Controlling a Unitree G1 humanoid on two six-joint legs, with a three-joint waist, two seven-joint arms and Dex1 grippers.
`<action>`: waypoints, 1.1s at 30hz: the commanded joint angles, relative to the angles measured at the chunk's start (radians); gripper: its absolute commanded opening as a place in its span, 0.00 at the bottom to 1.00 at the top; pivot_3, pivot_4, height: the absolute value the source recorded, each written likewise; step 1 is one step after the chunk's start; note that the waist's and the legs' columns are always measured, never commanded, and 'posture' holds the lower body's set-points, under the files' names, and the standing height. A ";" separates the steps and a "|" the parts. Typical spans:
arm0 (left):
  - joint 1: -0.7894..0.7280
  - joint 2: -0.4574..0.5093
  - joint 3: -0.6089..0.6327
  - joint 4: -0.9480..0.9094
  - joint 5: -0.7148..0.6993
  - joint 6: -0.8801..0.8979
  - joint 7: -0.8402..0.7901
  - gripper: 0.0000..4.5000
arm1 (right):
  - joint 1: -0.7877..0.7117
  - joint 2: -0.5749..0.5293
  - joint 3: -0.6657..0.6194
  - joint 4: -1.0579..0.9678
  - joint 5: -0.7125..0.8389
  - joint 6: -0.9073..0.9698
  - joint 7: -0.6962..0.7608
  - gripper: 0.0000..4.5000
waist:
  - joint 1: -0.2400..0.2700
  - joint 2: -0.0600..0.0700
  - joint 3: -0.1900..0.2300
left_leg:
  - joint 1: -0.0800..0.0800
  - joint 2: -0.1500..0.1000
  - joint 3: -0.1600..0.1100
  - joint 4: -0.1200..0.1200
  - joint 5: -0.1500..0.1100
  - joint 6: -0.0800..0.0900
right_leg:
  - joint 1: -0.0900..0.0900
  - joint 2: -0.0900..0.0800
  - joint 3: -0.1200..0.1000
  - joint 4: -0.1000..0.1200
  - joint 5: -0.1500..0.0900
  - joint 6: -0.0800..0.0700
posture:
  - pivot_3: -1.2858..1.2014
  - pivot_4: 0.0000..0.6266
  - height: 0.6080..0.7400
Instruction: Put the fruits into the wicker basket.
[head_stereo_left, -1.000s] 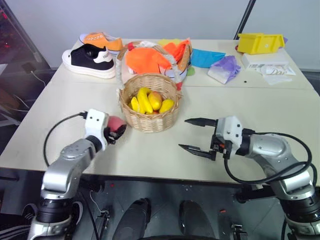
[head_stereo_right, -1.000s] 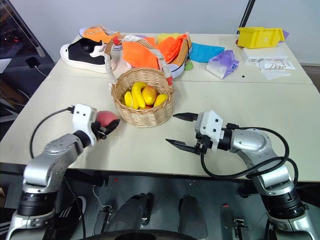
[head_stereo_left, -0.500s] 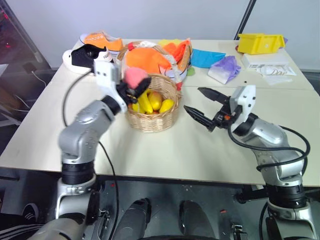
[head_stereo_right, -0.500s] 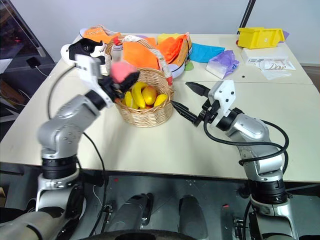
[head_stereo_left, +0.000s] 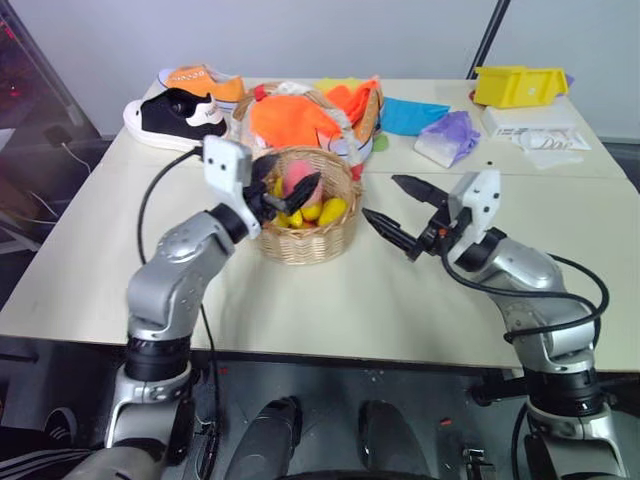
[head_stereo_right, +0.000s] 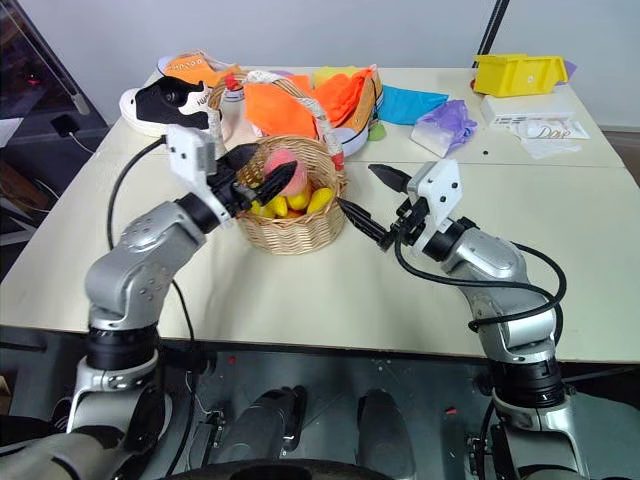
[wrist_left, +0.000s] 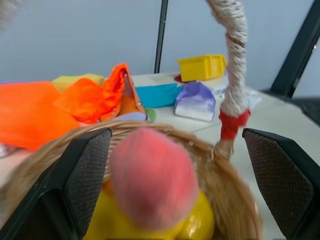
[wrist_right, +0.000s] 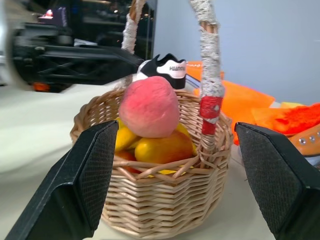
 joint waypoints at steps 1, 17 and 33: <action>0.119 0.091 0.115 -0.152 -0.100 0.020 -0.080 1.00 | -0.063 0.043 -0.002 0.032 -0.031 0.027 -0.086 0.87 | -0.008 0.000 0.000 | 0.000 0.000 0.000 0.000 0.000 0.000 | 0.000 0.000 0.000 0.000 0.000 0.000 | 0.52 0.24 1.00; 0.590 0.213 0.460 -0.177 -0.203 -0.203 -0.335 1.00 | -0.265 0.186 0.112 0.327 -0.156 -0.082 -0.063 0.87 | -0.009 0.001 0.000 | 0.001 0.001 0.000 -0.001 0.000 -0.001 | -0.001 0.000 0.001 0.000 -0.002 -0.005 | 0.52 0.24 1.00; 0.645 0.183 0.408 -0.185 -0.215 -0.277 -0.330 1.00 | -0.296 0.210 0.079 0.437 -0.180 -0.150 -0.057 0.01 | -0.010 0.001 0.000 | 0.001 0.001 0.000 -0.002 0.000 -0.001 | -0.001 0.000 0.001 0.000 -0.001 -0.005 | 0.52 0.24 1.00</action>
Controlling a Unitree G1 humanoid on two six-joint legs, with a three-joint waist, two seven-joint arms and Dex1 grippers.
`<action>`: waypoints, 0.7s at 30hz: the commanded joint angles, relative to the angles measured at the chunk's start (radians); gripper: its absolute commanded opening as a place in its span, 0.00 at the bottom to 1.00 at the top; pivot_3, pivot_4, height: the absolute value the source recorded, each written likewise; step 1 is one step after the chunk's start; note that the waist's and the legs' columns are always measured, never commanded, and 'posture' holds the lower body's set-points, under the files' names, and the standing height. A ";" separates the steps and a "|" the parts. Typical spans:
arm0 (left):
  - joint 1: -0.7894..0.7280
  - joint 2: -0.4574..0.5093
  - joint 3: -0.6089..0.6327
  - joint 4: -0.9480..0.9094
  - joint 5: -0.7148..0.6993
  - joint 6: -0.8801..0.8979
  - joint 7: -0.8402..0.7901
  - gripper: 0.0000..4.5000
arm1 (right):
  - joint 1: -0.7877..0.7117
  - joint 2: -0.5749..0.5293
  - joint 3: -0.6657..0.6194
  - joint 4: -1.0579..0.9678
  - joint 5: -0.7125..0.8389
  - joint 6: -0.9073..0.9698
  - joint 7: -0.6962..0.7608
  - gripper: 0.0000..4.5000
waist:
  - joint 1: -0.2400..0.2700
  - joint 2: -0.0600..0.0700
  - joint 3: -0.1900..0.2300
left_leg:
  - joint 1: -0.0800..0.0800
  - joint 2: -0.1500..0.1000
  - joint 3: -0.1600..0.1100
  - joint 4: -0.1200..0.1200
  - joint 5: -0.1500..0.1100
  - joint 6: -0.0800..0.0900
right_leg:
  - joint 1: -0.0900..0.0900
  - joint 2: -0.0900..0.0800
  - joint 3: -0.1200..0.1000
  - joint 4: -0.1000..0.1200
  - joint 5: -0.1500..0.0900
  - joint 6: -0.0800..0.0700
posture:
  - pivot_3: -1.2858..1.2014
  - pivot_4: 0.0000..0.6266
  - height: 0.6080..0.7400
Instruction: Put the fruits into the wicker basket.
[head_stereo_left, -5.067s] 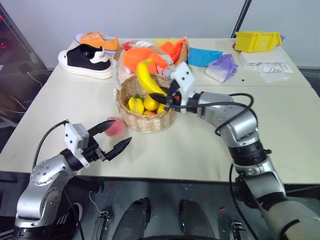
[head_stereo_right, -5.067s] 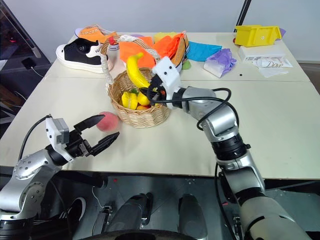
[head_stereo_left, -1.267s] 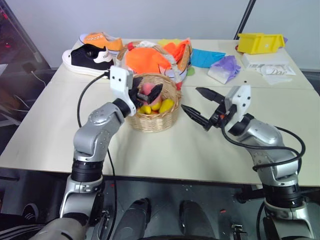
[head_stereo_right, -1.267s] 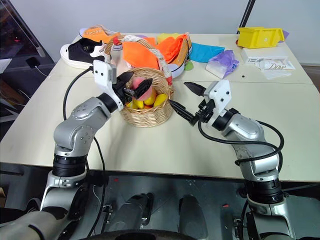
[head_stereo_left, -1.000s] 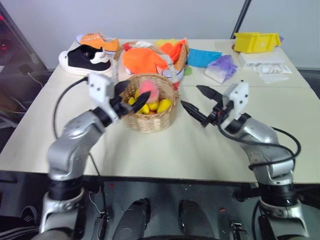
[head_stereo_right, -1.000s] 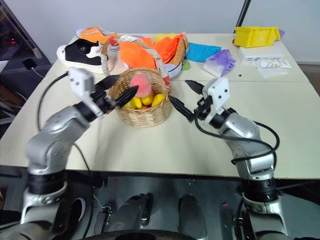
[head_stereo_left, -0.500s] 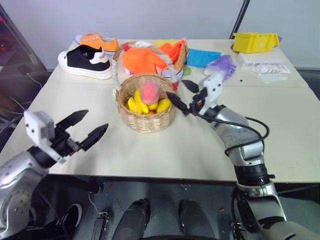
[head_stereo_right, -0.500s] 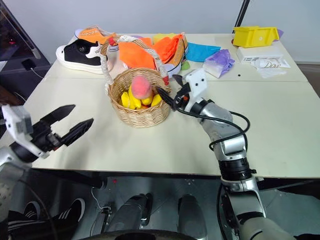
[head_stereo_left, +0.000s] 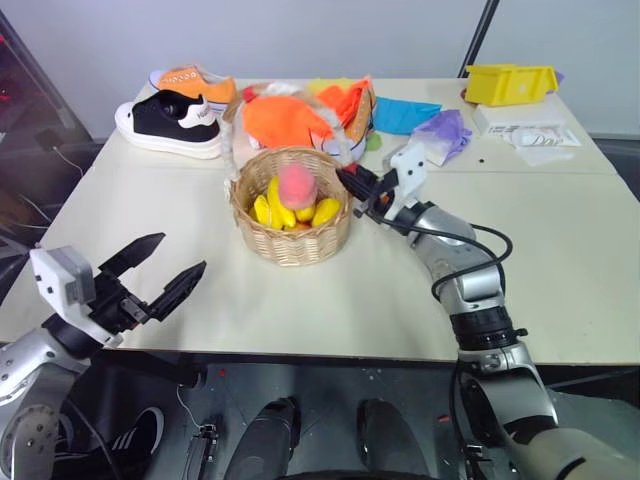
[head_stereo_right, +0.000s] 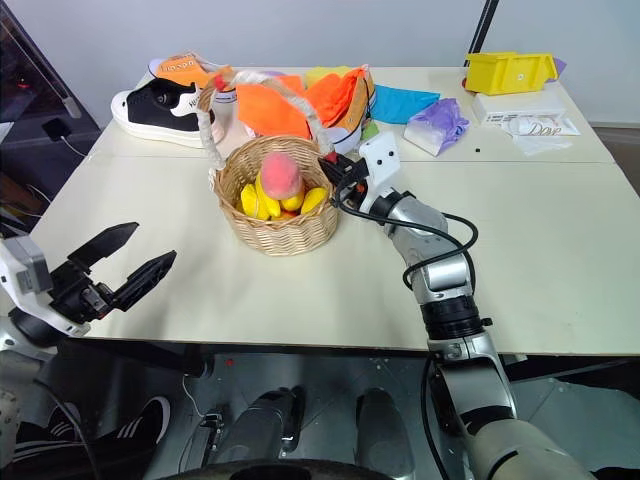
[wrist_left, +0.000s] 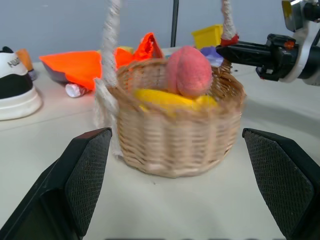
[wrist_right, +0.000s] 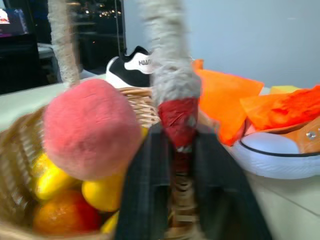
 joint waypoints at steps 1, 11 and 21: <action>-0.024 -0.001 -0.022 -0.018 -0.007 -0.023 0.008 1.00 | -0.010 -0.003 -0.033 -0.025 0.004 -0.025 -0.003 0.01 | 0.001 0.000 0.000 | 0.000 0.000 0.000 0.000 0.000 0.000 | 0.000 0.000 0.000 0.000 0.000 0.000 | 0.52 0.24 1.00; -0.239 0.013 -0.205 0.090 -0.010 0.005 -0.049 1.00 | 0.115 -0.193 -0.286 -0.137 0.130 -0.037 0.068 0.01 | 0.012 0.000 0.000 | 0.000 -0.001 0.000 0.000 0.000 0.000 | 0.001 0.000 0.000 -0.001 0.000 0.001 | 0.52 0.24 1.00; -0.592 -0.048 -0.448 0.421 0.082 -0.031 -0.246 1.00 | 0.399 -0.378 -0.683 -0.195 0.121 -0.078 -0.070 0.01 | 0.023 0.002 0.001 | 0.000 0.000 0.001 0.000 0.000 0.001 | 0.001 0.000 0.000 -0.001 0.002 0.003 | 0.52 0.24 1.00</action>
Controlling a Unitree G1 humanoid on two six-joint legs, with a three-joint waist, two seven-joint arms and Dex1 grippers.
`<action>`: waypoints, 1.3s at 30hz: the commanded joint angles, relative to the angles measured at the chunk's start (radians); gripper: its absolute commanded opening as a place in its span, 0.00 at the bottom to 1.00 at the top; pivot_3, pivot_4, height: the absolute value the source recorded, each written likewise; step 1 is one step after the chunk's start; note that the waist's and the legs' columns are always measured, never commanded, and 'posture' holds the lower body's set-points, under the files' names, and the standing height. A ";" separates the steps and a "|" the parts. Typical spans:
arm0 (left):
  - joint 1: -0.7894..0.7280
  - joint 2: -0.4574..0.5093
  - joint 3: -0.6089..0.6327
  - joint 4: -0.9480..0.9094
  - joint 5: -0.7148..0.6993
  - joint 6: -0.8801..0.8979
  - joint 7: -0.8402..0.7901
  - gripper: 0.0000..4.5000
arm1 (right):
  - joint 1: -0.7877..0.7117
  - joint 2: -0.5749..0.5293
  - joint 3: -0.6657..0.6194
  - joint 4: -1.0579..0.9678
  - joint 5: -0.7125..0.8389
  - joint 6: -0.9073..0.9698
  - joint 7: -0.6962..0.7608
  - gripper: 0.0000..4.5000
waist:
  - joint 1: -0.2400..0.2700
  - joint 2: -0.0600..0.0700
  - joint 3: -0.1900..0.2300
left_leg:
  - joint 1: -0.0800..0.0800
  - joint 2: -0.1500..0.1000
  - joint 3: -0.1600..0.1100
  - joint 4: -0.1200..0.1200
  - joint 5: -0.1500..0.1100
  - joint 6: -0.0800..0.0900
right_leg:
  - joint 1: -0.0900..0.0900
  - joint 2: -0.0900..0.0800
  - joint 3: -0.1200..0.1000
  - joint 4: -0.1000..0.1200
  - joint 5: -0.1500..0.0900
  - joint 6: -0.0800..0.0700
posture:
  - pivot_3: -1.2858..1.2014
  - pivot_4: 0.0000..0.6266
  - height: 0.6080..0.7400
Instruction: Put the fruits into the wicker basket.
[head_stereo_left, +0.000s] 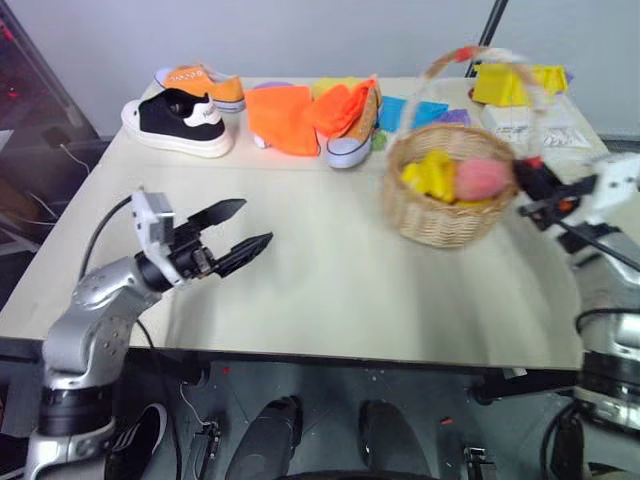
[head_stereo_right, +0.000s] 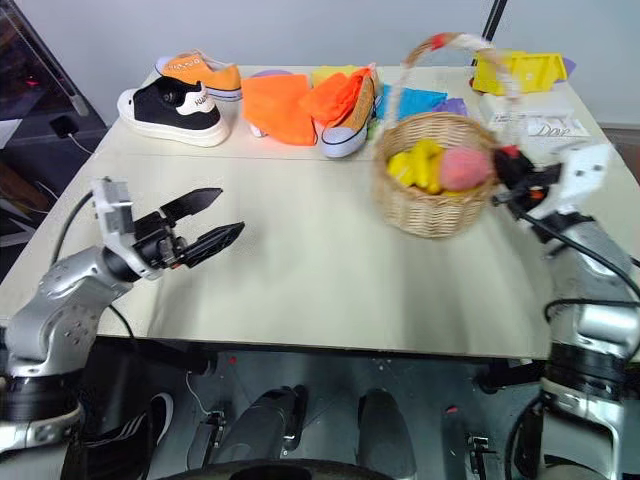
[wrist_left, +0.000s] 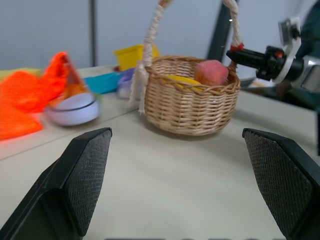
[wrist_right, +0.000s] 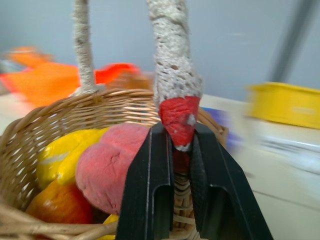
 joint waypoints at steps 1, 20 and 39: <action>-0.077 -0.025 -0.074 0.066 0.031 -0.024 -0.083 1.00 | 0.053 -0.011 -0.116 -0.059 -0.017 -0.065 -0.079 0.01 | -0.001 0.000 0.000 | 0.000 0.000 0.000 0.000 0.000 0.000 | 0.000 0.000 0.000 0.000 0.000 0.000 | 0.52 0.24 1.00; -0.158 -0.108 -0.143 0.143 0.087 -0.047 -0.177 1.00 | 0.148 0.143 -0.110 -0.081 -0.021 -0.099 -0.301 0.39 | -0.019 0.002 -0.001 | 0.001 0.000 0.001 0.002 0.000 0.000 | 0.001 0.000 0.002 0.001 0.000 0.000 | 0.52 0.24 1.00; -0.046 -0.095 -0.023 0.172 0.182 -0.130 0.043 1.00 | 0.446 0.392 0.199 -0.587 -0.092 -0.152 -0.327 1.00 | -0.025 0.005 -0.003 | 0.003 0.000 0.000 0.001 0.000 0.000 | 0.001 0.001 0.003 0.002 -0.001 0.000 | 0.52 0.24 1.00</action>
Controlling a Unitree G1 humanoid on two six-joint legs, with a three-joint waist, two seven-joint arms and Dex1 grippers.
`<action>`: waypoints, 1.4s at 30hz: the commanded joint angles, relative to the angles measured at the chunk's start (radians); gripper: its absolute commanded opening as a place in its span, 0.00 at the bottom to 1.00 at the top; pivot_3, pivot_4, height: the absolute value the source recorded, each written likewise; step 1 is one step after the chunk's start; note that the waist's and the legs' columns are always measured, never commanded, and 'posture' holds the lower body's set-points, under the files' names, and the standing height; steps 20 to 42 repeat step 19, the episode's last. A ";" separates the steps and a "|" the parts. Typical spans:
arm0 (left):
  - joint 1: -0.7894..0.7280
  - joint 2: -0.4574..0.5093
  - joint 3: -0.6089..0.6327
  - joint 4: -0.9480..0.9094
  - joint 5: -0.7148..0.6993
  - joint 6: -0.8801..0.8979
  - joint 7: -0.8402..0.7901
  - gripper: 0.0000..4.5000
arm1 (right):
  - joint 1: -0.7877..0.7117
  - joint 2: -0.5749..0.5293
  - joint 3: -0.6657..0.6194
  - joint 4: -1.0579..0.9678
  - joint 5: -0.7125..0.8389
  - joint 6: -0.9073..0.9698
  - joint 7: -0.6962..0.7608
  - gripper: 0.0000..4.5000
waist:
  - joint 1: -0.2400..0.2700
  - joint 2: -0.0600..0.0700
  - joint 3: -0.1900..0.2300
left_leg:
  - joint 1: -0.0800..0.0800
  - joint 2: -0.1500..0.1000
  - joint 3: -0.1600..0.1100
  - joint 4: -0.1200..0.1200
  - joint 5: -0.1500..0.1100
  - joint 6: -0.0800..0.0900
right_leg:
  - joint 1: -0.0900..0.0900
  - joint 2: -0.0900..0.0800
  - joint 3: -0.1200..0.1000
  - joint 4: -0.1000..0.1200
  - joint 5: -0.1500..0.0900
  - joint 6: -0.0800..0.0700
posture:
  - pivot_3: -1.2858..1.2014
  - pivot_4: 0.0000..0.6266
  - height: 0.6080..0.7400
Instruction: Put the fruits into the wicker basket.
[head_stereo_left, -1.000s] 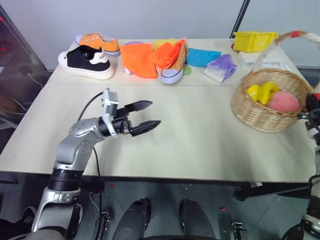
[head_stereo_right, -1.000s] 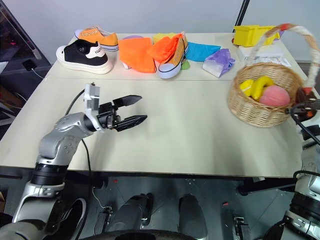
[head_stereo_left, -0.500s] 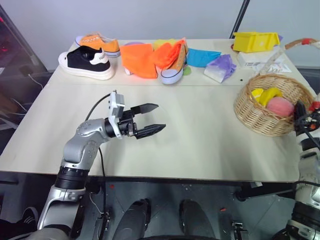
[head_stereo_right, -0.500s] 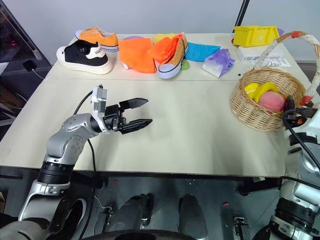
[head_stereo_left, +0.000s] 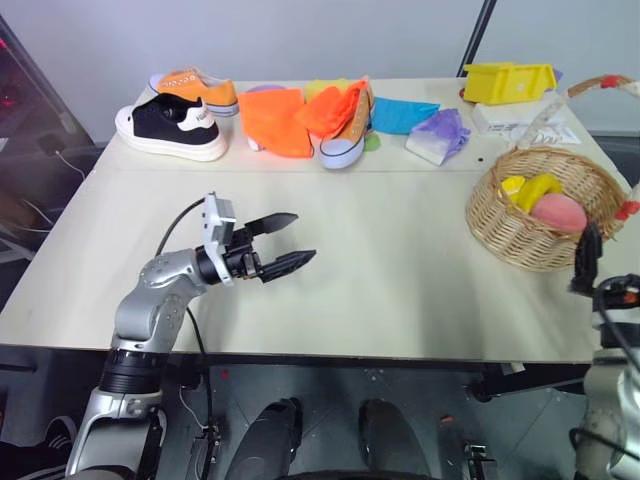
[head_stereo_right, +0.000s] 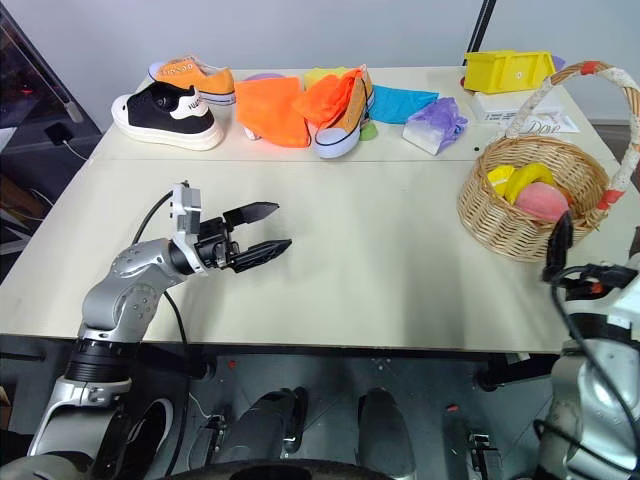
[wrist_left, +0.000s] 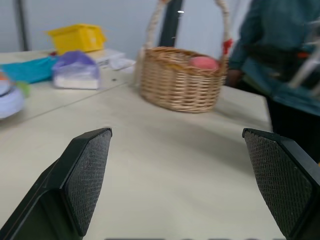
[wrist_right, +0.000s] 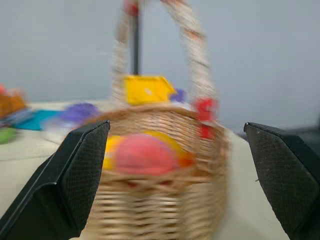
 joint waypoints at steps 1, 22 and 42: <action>0.004 0.008 0.068 0.019 0.079 -0.066 0.127 1.00 | -0.032 -0.011 0.181 -0.013 -0.002 0.015 0.093 1.00 | 0.004 0.000 0.000 | 0.000 0.000 0.000 0.000 0.000 0.000 | 0.000 0.000 0.000 0.000 -0.001 -0.003 | 0.52 0.24 1.00; 0.164 0.015 0.354 0.017 0.173 -0.165 0.545 1.00 | -0.380 -0.356 0.398 0.410 0.130 0.114 0.757 1.00 | 0.010 -0.003 0.000 | -0.002 -0.001 -0.001 0.001 0.000 0.000 | 0.001 -0.001 -0.004 -0.001 0.001 0.001 | 0.52 0.24 1.00; 0.164 0.015 0.354 0.017 0.173 -0.165 0.545 1.00 | -0.380 -0.356 0.398 0.410 0.130 0.114 0.757 1.00 | 0.010 -0.003 0.000 | -0.002 -0.001 -0.001 0.001 0.000 0.000 | 0.001 -0.001 -0.004 -0.001 0.001 0.001 | 0.52 0.24 1.00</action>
